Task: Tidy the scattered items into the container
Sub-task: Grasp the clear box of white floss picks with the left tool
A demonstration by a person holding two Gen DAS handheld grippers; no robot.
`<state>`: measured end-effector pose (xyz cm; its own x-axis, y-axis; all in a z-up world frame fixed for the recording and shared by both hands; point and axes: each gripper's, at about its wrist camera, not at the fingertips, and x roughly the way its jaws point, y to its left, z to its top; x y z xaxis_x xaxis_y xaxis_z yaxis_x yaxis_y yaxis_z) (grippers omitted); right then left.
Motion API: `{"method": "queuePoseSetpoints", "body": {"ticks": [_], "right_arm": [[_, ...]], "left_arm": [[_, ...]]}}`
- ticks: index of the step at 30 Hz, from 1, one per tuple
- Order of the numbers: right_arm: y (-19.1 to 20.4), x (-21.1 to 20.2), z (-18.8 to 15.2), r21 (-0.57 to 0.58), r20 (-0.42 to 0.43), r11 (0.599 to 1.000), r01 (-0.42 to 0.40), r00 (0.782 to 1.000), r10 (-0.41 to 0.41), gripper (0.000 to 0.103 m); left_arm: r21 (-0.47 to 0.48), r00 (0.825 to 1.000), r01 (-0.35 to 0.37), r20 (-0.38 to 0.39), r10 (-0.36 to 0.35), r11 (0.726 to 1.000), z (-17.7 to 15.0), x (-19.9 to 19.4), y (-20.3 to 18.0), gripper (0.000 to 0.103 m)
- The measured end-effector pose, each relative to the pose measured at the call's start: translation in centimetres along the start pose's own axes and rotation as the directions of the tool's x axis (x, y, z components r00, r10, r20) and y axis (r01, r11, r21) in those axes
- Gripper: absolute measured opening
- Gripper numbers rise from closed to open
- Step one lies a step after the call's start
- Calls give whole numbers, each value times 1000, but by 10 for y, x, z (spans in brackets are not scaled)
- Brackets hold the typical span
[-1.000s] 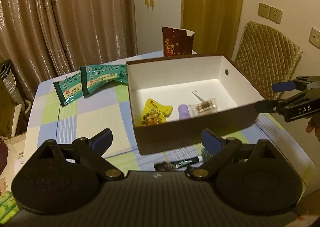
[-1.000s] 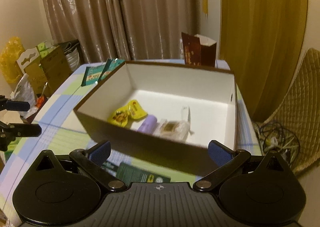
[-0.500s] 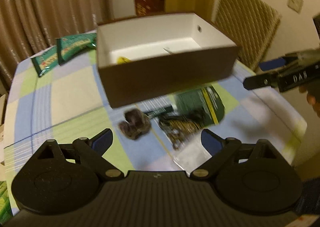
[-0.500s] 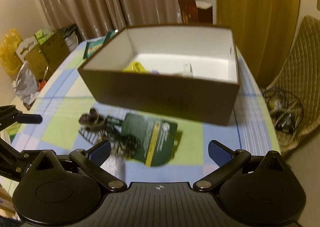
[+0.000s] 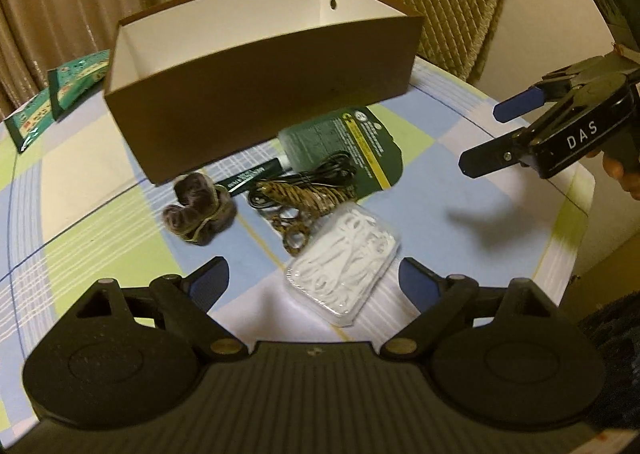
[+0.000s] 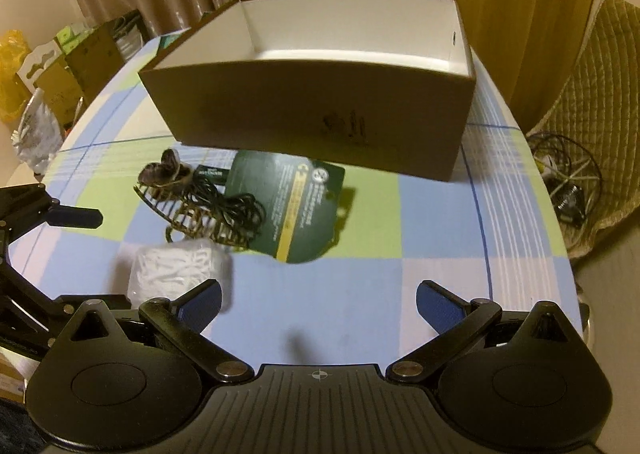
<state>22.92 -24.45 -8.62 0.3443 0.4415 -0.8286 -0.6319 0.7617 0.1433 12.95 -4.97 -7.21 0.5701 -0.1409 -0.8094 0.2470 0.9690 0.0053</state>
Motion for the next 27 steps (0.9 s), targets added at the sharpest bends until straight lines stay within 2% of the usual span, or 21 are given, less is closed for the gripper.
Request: {"method": "queuePoseSetpoints", "body": {"ticks": [7, 15, 16, 17, 23, 27], "right_arm": [[-11, 1, -4, 37, -19, 999, 26, 1000, -25, 101], [-21, 3, -11, 70, -45, 996, 50, 998, -47, 101], [-21, 3, -12, 72, -47, 996, 52, 998, -49, 101], [-21, 4, -12, 73, -49, 996, 54, 998, -50, 101], [-21, 7, -11, 77, -56, 996, 53, 997, -49, 101], [-19, 10, -8, 68, -56, 997, 47, 998, -43, 101]], "left_arm": [[98, 999, 46, 5, -46, 994, 3, 21, -9, 84], [182, 998, 60, -22, -57, 981, 2, 48, -17, 72], [193, 999, 49, -19, -46, 980, 0, 49, -18, 68], [203, 999, 40, -18, -38, 978, -2, 50, -19, 60], [216, 997, 73, -38, -66, 974, -13, 42, -20, 52], [195, 995, 89, -58, -79, 977, -20, 36, -20, 53]]}}
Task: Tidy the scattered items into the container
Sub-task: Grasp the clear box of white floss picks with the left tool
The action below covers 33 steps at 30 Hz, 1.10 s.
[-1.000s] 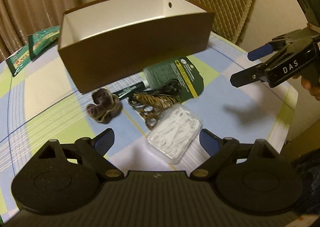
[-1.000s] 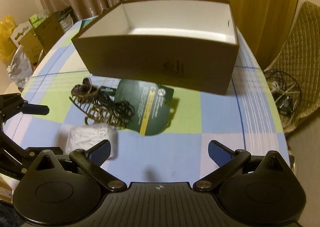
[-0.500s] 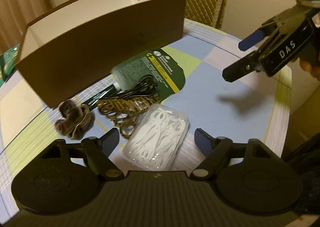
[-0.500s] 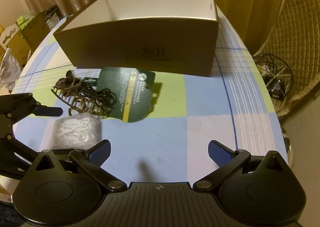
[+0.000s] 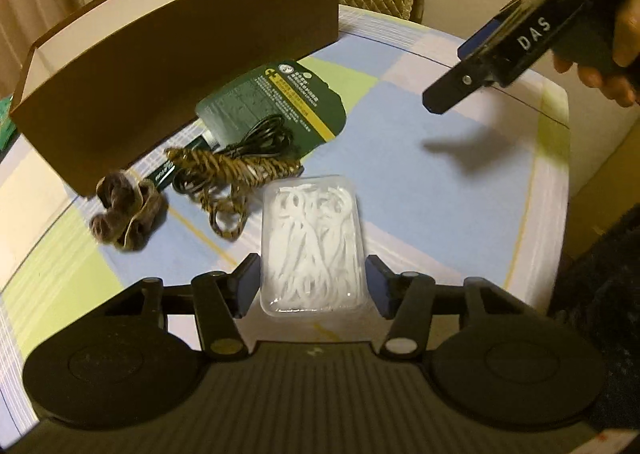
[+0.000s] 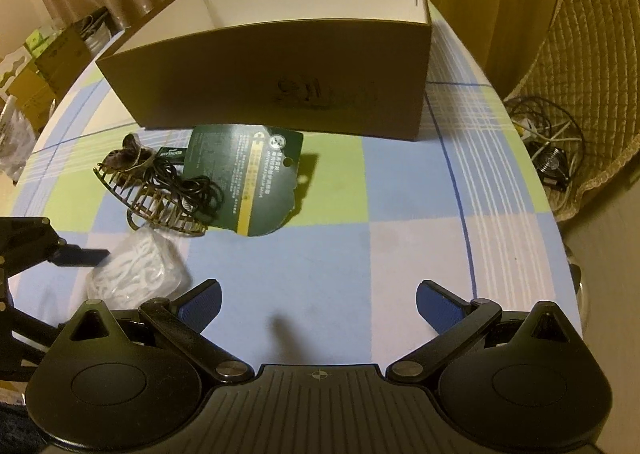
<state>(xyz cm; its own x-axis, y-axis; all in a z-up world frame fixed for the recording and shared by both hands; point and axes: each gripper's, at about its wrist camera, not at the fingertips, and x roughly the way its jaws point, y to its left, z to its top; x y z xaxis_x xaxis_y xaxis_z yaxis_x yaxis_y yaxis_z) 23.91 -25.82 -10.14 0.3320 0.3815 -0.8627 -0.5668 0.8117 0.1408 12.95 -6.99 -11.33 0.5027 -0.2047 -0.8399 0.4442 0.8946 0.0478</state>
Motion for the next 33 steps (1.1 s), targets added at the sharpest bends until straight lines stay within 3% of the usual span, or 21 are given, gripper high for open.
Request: {"method": "queuePoseSetpoints", "body": {"ticks": [2, 5, 9, 10, 17, 20, 24, 25, 27, 31, 33], "right_arm": [[2, 2, 1, -7, -2, 1000, -5, 1000, 5, 101], [5, 4, 3, -20, -5, 1000, -13, 1000, 13, 101], [9, 6, 3, -30, -9, 999, -23, 1000, 23, 101], [10, 6, 3, -32, -7, 999, -27, 1000, 27, 101], [24, 8, 3, -98, 29, 989, -106, 994, 109, 101], [38, 11, 3, -180, 61, 971, -155, 984, 168, 101], [59, 18, 5, -347, 98, 922, -173, 971, 219, 99], [63, 20, 5, -392, 103, 903, -175, 967, 232, 96], [72, 24, 5, -481, 103, 856, -190, 957, 270, 76], [88, 35, 6, -617, 83, 758, -210, 941, 328, 72], [95, 43, 8, -669, 65, 712, -214, 937, 343, 63]], "left_arm": [[-22, 1000, 2, 9, -2, 1000, 1, 0, 1, 63], [-44, 1000, -10, 6, 11, 999, 7, 8, 2, 64], [-68, 1000, -19, -1, 19, 998, 11, 19, 3, 60], [-71, 1000, -17, -6, 17, 997, 11, 21, 2, 53], [-104, 999, -43, -19, 41, 994, -11, 7, 9, 52], [-163, 995, -96, -41, 90, 982, -27, -5, 22, 52], [-298, 982, -185, -81, 168, 936, -47, -19, 50, 52], [-333, 978, -207, -92, 187, 920, -52, -22, 58, 52], [-388, 969, -246, -109, 221, 888, -61, -29, 70, 52], [-458, 953, -302, -137, 269, 836, -76, -40, 87, 52], [-486, 948, -319, -146, 284, 813, -82, -44, 91, 52]]}}
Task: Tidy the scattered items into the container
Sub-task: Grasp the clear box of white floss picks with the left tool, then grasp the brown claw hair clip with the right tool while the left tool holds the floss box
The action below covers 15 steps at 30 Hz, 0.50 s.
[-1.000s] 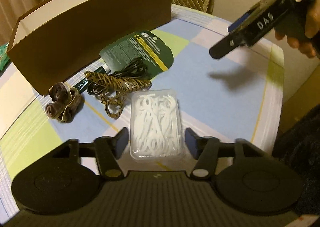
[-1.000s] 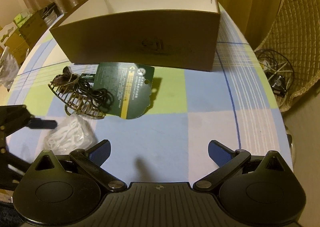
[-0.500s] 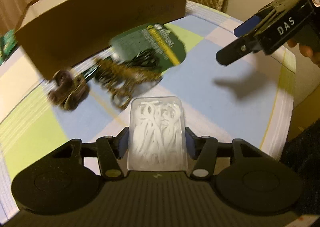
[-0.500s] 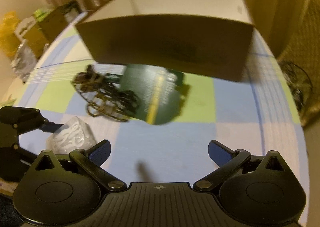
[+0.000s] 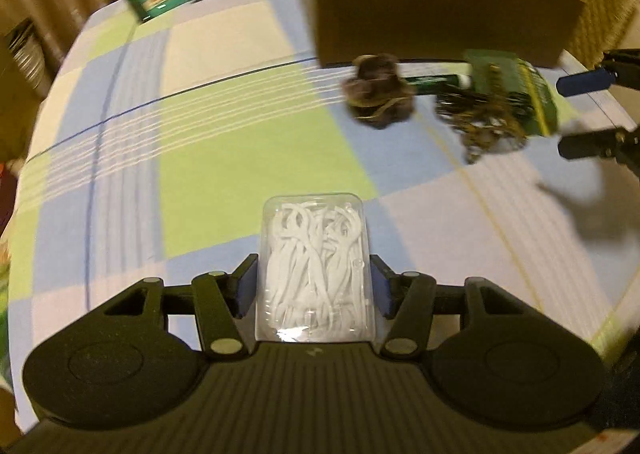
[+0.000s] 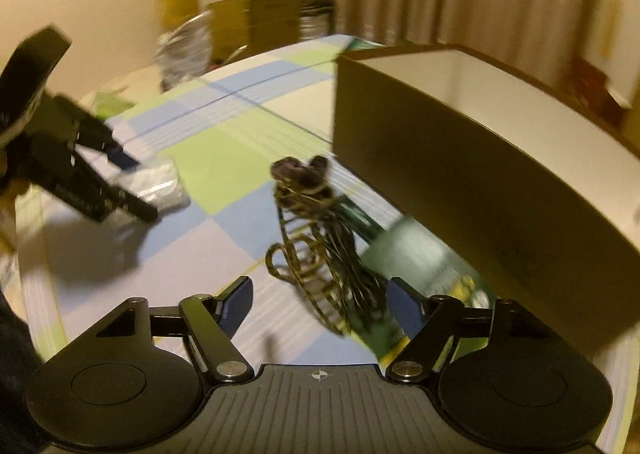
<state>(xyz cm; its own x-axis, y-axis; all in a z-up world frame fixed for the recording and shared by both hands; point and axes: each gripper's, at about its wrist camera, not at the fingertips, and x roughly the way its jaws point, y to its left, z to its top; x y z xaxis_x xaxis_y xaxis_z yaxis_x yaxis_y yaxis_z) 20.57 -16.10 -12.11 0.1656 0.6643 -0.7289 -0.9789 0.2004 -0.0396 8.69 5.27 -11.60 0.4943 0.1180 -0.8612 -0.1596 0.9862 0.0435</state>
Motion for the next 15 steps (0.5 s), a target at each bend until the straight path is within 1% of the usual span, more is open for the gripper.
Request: {"method": "queuePoseSetpoints", "body": {"ticks": [3, 6, 7, 8, 10, 12, 15], "right_arm": [[2, 12, 5, -95, -8, 995, -36, 999, 35, 52], [3, 28, 9, -173, -24, 984, -54, 998, 51, 49], [2, 32, 10, -184, -29, 981, -69, 997, 64, 47], [2, 33, 10, -192, -30, 978, -83, 996, 78, 42], [4, 36, 11, -199, -41, 976, -88, 996, 82, 38], [7, 35, 12, -181, -66, 979, -96, 994, 86, 24], [14, 28, 10, -112, -88, 987, -112, 991, 103, 24]], "left_arm": [[-38, 1000, -13, 0, 13, 999, -3, -1, 8, 53], [-47, 1000, -17, 2, 18, 999, -4, -2, 10, 53], [-48, 1000, -19, 0, 19, 999, -4, -2, 11, 53], [-48, 1000, -21, -1, 21, 999, -4, -2, 11, 53], [-51, 1000, -22, -1, 22, 998, -4, -2, 11, 53], [-52, 1000, -23, 1, 23, 998, -4, -2, 10, 53], [-52, 1000, -24, 1, 24, 998, -4, -1, 10, 53]]}}
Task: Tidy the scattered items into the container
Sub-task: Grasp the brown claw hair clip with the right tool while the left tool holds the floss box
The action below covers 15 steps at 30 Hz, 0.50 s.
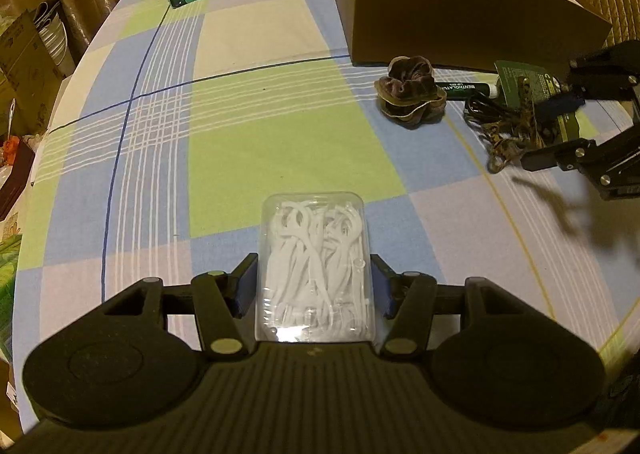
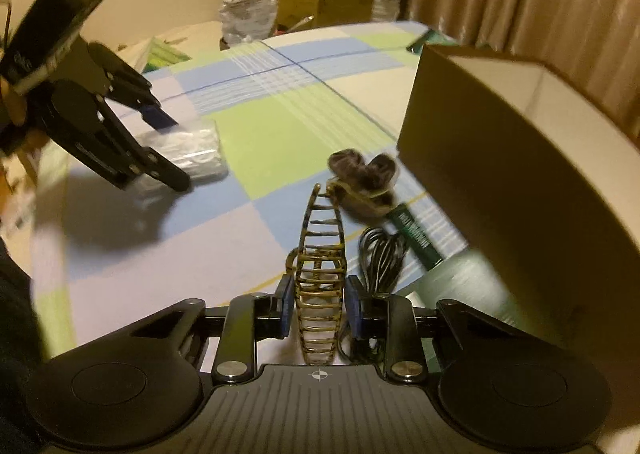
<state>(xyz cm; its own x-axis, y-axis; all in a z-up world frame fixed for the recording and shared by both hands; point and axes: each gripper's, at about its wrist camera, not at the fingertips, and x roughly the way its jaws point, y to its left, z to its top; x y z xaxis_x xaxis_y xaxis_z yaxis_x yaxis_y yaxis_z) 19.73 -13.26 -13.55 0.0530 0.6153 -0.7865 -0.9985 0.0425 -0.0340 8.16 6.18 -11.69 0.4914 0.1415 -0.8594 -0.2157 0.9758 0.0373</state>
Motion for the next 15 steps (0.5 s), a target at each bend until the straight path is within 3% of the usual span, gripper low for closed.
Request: {"method": "queuePoseSetpoints", "body": {"ticks": [10, 13, 14, 15], "right_arm": [[15, 9, -1, 53, -5, 996, 76, 997, -76, 32], [13, 8, -2, 94, 2, 994, 59, 998, -59, 31], [13, 8, -3, 105, 1, 993, 57, 998, -57, 24], [14, 7, -3, 113, -4, 992, 61, 998, -61, 24]], "left_arm": [[-10, 1000, 9, -9, -9, 1000, 1, 1, 2, 53], [-13, 1000, 8, -9, -8, 1000, 2, 2, 2, 54], [-15, 1000, 8, -9, -8, 1000, 2, 2, 2, 54], [-16, 1000, 8, -8, -8, 1000, 2, 2, 2, 54]]}}
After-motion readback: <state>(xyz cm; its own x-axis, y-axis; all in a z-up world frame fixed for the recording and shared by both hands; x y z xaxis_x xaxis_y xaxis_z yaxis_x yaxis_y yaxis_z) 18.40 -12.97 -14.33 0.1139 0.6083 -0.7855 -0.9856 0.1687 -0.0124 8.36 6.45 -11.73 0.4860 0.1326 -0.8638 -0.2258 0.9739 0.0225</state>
